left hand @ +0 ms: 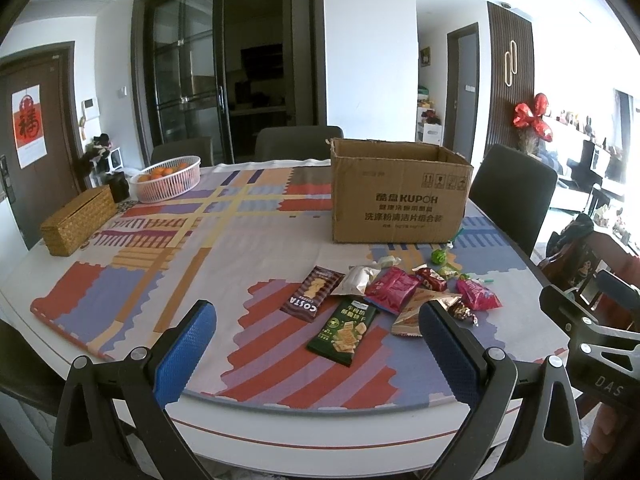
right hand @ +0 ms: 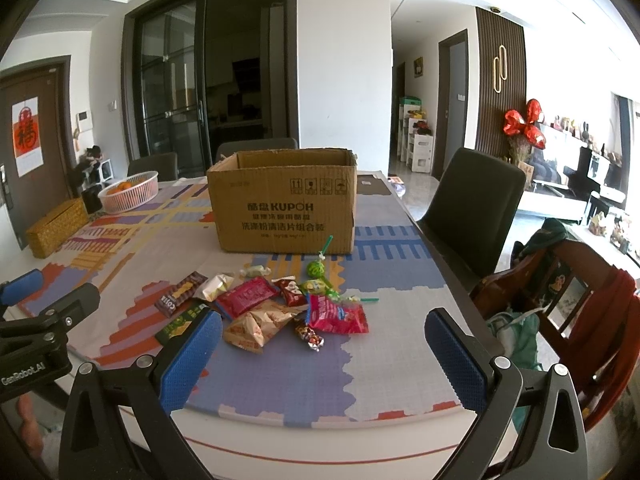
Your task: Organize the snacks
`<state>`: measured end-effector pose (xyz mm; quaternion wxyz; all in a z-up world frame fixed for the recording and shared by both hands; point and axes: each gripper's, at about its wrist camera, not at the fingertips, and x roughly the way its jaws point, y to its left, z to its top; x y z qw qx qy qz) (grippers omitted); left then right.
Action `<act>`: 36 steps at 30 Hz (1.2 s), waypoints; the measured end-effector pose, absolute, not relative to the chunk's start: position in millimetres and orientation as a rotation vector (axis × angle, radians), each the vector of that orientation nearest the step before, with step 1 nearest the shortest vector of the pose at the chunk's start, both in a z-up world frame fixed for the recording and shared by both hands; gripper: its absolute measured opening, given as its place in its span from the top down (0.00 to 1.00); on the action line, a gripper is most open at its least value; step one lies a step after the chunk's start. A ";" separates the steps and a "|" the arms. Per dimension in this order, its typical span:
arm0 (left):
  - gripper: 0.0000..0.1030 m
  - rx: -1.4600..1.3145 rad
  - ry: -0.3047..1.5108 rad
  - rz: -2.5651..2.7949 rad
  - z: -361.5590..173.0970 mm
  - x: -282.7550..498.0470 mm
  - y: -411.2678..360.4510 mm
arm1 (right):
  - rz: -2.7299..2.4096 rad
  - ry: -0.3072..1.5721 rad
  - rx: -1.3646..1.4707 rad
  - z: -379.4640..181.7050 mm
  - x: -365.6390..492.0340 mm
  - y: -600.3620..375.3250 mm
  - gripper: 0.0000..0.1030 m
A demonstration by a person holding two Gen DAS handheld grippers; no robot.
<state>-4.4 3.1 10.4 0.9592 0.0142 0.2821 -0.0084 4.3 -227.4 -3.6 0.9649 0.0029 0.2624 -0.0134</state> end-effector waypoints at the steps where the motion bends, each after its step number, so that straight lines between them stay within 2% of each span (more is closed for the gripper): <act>1: 0.00 0.029 0.571 -0.017 10.4 -5.0 3.2 | -0.028 0.531 0.006 -3.4 4.3 -227.2 0.00; 36: 0.00 0.021 0.578 -0.028 5.5 -4.4 2.5 | -0.021 0.540 0.004 -5.2 6.5 -225.0 0.00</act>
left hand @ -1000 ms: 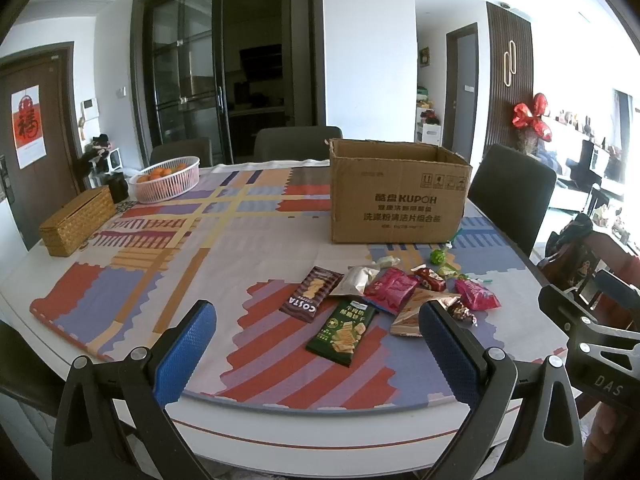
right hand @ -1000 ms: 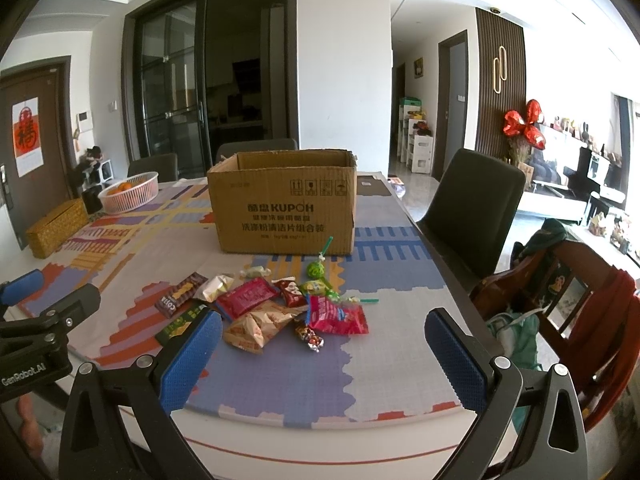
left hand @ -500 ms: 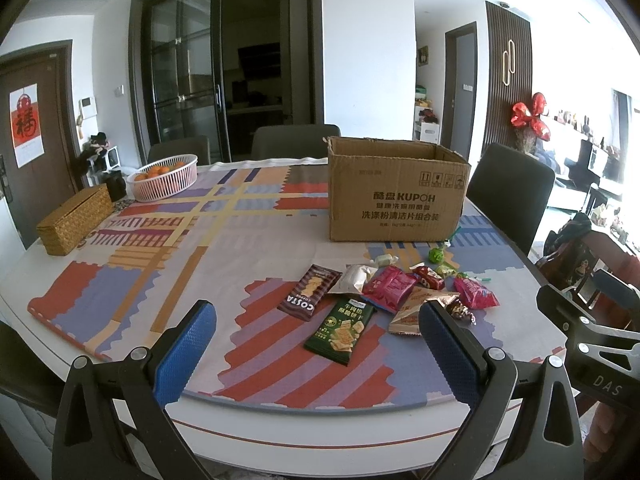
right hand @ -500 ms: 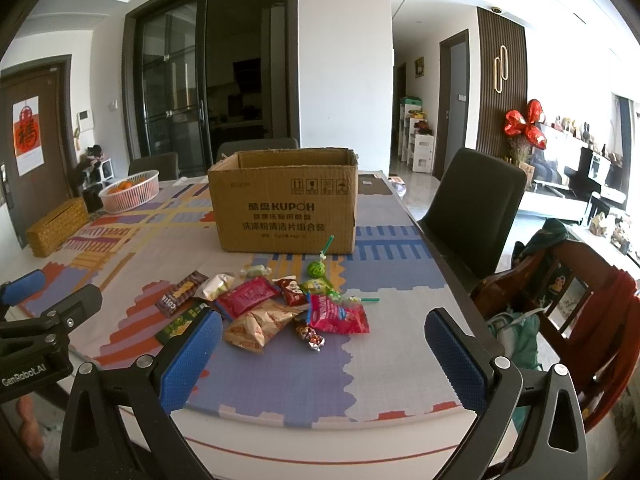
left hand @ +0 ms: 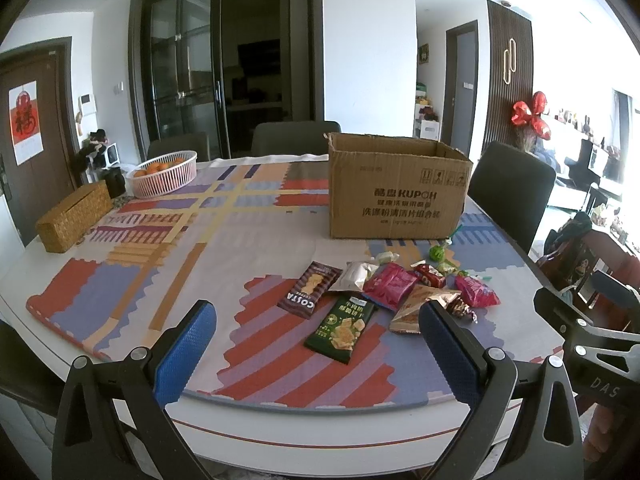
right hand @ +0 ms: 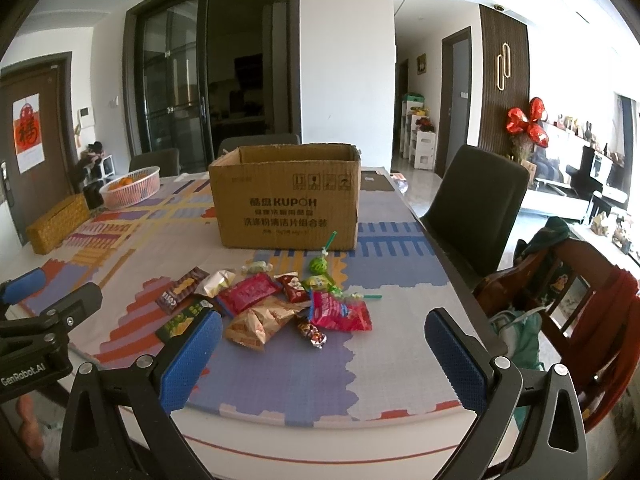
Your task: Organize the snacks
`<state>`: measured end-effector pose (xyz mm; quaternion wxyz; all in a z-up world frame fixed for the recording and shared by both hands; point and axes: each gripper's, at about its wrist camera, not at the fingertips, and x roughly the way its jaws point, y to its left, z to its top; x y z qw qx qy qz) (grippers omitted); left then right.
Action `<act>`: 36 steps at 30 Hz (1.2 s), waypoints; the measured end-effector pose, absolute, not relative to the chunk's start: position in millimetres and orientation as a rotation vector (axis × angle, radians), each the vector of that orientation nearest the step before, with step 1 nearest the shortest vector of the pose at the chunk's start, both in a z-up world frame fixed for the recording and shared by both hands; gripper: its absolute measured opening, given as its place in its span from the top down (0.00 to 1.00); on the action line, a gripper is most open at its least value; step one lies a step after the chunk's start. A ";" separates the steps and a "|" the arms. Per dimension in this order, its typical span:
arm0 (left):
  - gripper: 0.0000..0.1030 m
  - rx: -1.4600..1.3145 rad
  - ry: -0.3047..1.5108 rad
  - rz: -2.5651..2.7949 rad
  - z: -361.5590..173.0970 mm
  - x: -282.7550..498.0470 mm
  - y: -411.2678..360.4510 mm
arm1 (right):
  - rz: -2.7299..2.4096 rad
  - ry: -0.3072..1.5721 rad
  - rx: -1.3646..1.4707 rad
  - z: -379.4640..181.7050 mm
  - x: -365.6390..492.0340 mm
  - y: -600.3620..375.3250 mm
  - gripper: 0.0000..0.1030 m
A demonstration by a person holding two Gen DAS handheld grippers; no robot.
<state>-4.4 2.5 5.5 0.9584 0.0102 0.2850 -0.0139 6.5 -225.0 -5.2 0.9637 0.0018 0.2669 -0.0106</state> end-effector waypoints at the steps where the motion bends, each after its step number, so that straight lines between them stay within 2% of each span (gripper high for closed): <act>1: 0.00 0.021 0.581 -0.028 4.6 -4.2 2.8 | -0.018 0.544 0.002 -4.7 7.4 -223.4 0.00; 17: 0.01 0.050 0.653 -0.057 -17.5 27.4 8.9 | 0.069 0.638 -0.028 -24.7 45.5 -208.8 0.01; 28: 0.16 0.133 0.695 -0.097 -42.5 60.0 -6.1 | 0.091 0.785 0.032 -61.0 83.4 -217.2 0.26; 36: 0.26 0.138 0.784 -0.155 -68.8 88.9 -14.2 | 0.103 0.871 0.049 -86.4 106.3 -222.2 0.38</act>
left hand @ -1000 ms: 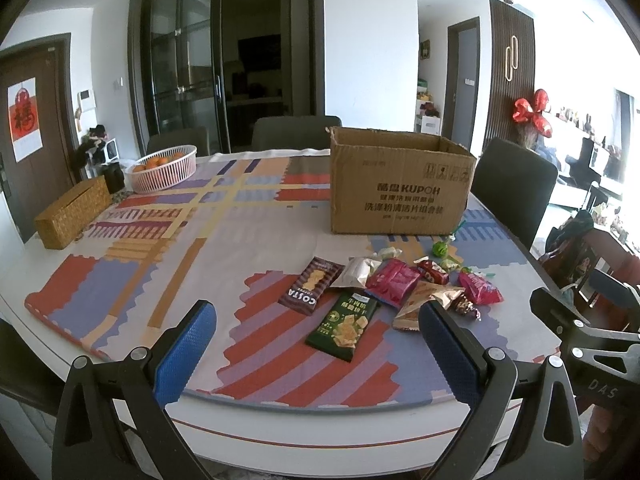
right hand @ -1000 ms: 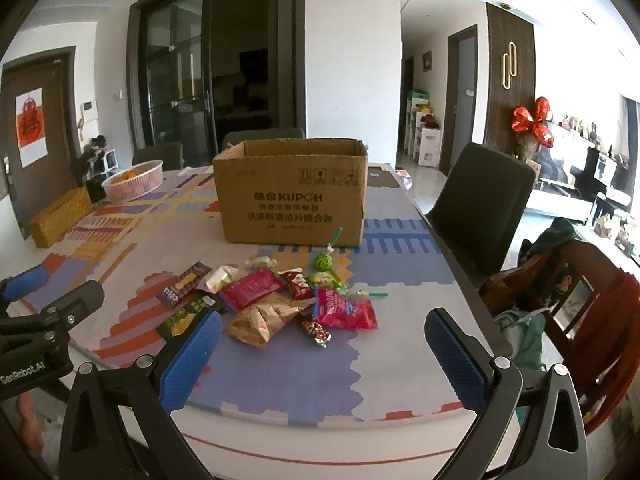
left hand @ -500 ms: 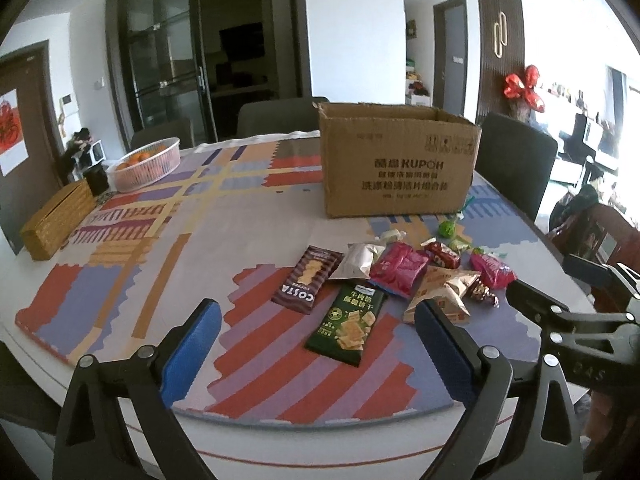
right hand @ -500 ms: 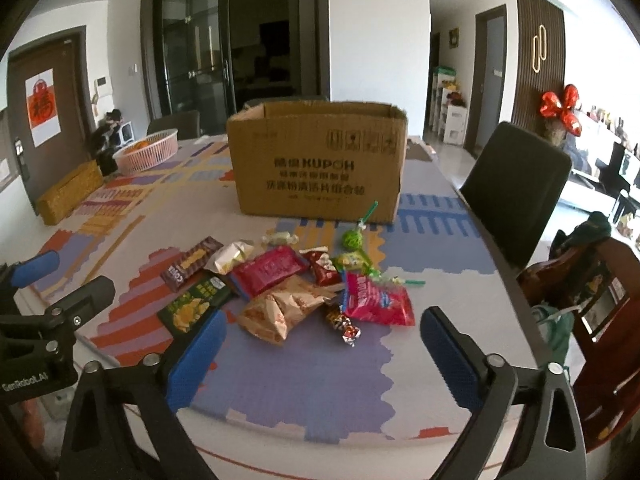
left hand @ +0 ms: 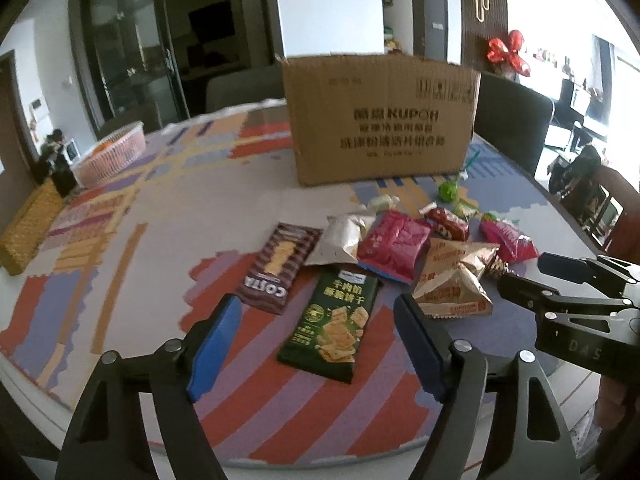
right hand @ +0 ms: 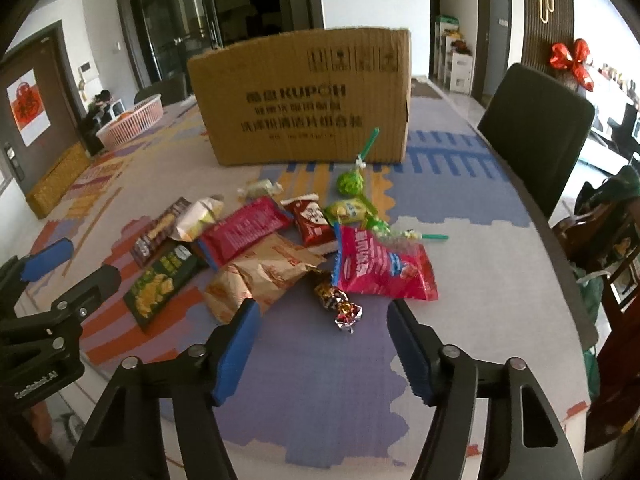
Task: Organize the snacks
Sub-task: 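Reach the left tool to the green cracker packet while the right tool reaches a wrapped candy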
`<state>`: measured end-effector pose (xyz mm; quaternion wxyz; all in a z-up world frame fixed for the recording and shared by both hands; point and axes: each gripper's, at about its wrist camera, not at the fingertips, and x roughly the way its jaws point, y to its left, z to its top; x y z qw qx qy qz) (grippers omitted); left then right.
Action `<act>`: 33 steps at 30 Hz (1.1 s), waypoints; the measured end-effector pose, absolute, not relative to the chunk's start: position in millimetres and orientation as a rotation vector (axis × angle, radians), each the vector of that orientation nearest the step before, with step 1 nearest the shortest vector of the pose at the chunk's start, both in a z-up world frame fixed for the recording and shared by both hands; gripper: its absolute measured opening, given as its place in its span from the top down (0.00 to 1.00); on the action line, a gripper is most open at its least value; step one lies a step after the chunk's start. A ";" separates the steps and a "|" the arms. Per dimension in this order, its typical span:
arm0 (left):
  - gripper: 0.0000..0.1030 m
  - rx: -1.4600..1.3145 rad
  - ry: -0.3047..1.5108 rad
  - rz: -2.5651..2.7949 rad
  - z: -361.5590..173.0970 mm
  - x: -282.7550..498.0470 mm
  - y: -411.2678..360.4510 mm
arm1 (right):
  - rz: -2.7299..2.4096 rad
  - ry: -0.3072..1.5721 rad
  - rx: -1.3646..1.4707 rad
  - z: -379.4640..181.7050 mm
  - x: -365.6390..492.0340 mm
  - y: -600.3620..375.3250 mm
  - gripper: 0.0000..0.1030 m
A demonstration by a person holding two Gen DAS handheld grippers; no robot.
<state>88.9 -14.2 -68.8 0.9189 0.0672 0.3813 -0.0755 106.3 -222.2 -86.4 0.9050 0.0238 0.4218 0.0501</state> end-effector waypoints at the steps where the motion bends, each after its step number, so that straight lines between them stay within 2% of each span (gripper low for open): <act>1: 0.27 0.133 0.796 -0.165 -71.3 91.9 -14.6 | 0.105 0.880 0.050 -88.6 108.6 -222.0 0.40; 12: 0.37 0.144 0.864 -0.219 -93.6 118.1 -22.4 | 0.143 0.945 0.062 -110.8 128.5 -223.1 0.52; 33: 0.55 0.101 0.942 -0.267 -113.6 139.2 -22.7 | 0.169 0.906 -0.014 -114.2 139.4 -213.5 0.77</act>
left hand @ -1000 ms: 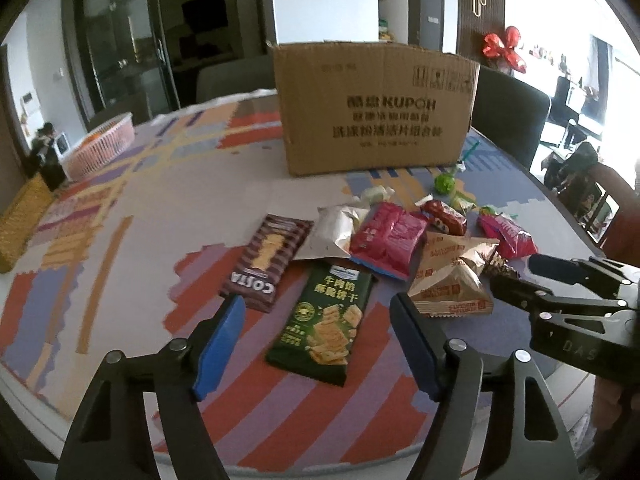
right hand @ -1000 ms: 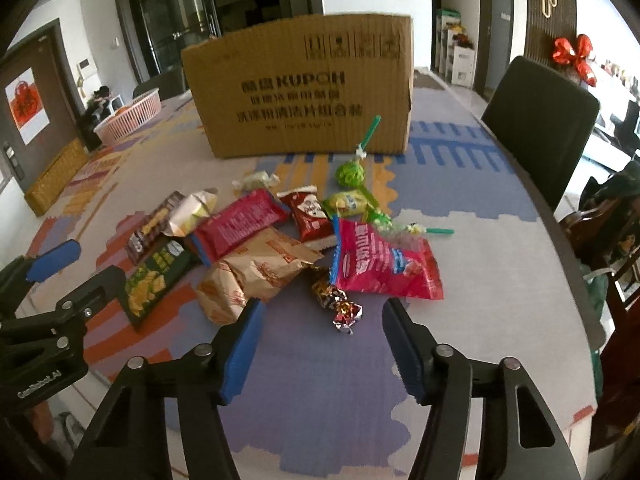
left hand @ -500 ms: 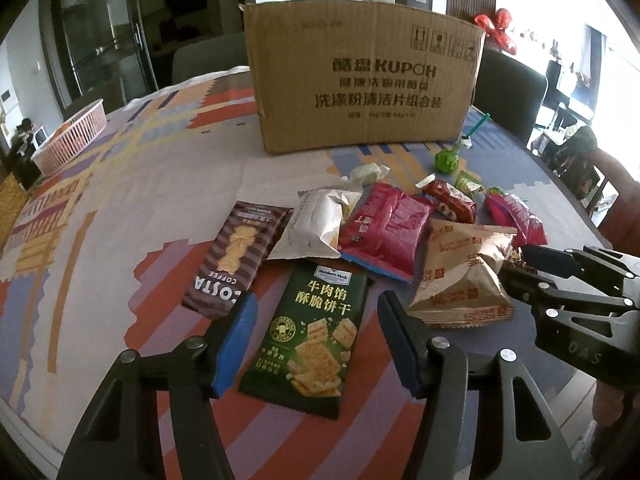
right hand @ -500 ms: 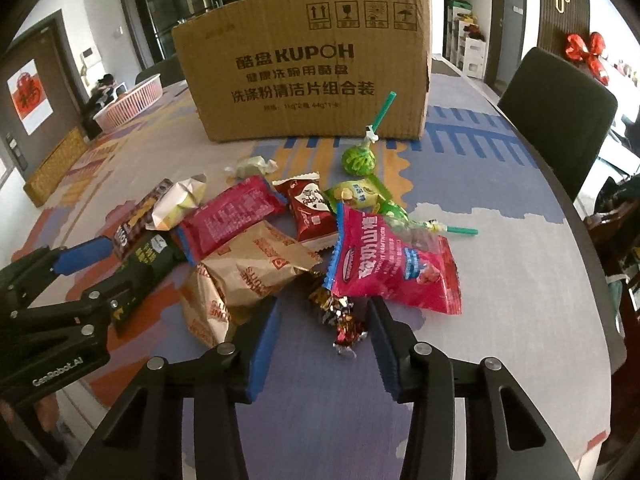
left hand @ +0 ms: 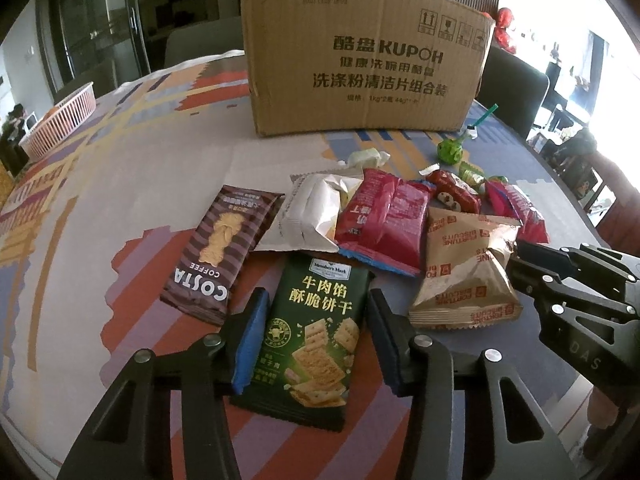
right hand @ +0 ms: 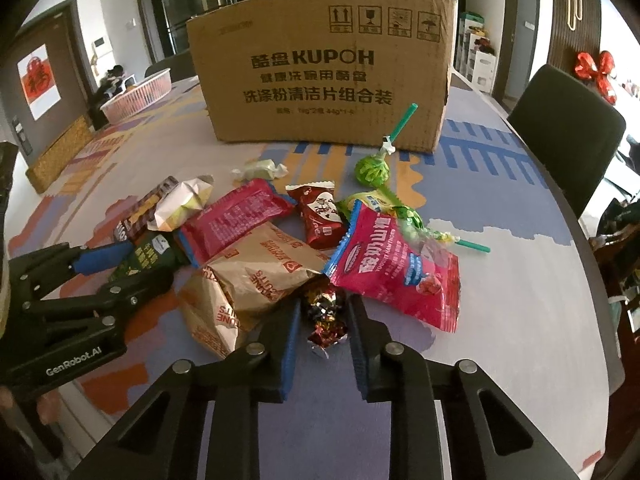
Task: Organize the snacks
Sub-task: 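Reach the left tool to the green cracker packet while the right tool reaches a wrapped candy, then close the left tool on the green packet while the right tool grips the wrapped candy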
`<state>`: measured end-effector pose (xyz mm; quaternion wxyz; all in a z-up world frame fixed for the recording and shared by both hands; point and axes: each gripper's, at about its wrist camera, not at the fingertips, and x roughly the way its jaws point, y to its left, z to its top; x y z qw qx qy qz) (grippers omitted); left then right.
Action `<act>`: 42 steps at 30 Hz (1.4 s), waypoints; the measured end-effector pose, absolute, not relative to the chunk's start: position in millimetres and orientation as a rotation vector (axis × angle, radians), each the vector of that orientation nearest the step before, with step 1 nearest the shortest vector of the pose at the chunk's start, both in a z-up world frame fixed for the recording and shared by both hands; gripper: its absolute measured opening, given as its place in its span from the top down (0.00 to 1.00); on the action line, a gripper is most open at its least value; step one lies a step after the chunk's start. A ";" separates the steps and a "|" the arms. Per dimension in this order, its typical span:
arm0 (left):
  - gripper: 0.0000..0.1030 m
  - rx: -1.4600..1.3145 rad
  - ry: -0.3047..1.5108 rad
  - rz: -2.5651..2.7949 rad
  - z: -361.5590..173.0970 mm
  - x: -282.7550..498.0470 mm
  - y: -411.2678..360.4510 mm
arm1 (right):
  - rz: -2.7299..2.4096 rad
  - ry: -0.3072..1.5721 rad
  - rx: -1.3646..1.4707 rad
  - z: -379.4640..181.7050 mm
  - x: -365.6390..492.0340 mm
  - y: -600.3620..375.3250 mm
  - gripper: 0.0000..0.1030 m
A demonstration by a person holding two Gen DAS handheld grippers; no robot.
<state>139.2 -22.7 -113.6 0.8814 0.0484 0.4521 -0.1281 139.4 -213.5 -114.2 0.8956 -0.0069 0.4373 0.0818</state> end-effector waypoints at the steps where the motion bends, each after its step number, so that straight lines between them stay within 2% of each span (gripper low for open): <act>1: 0.55 0.100 0.939 -0.268 -113.3 138.5 -22.4 | 0.169 0.904 -0.017 -114.3 139.3 -213.2 0.77; 8: 0.56 0.067 0.943 -0.294 -108.9 130.9 -22.1 | 0.184 0.896 -0.014 -111.6 131.4 -212.3 0.77; 21: 0.56 0.065 0.846 -0.307 -70.0 107.1 -27.6 | 0.156 0.801 0.006 -81.1 108.6 -221.9 0.78; 23: 0.56 0.067 0.815 -0.309 -59.8 106.3 -28.0 | 0.156 0.776 0.011 -73.1 107.3 -223.9 0.80; 24: 0.56 0.071 0.800 -0.310 -55.0 106.2 -28.8 | 0.157 0.767 0.011 -70.2 107.3 -224.1 0.86; 33: 0.56 0.075 0.748 -0.321 -36.0 109.8 -35.8 | 0.181 0.741 0.041 -58.9 110.7 -227.9 0.89; 35: 0.56 0.060 0.764 -0.333 -37.4 110.5 -38.3 | 0.196 0.767 0.083 -61.6 113.4 -230.9 0.87; 39: 0.56 0.057 0.776 -0.331 -42.4 111.7 -41.3 | 0.201 0.799 0.094 -70.9 122.2 -231.9 0.72; 42: 0.56 0.051 0.787 -0.330 -46.1 113.8 -40.9 | 0.207 0.822 0.089 -76.5 129.3 -232.6 0.70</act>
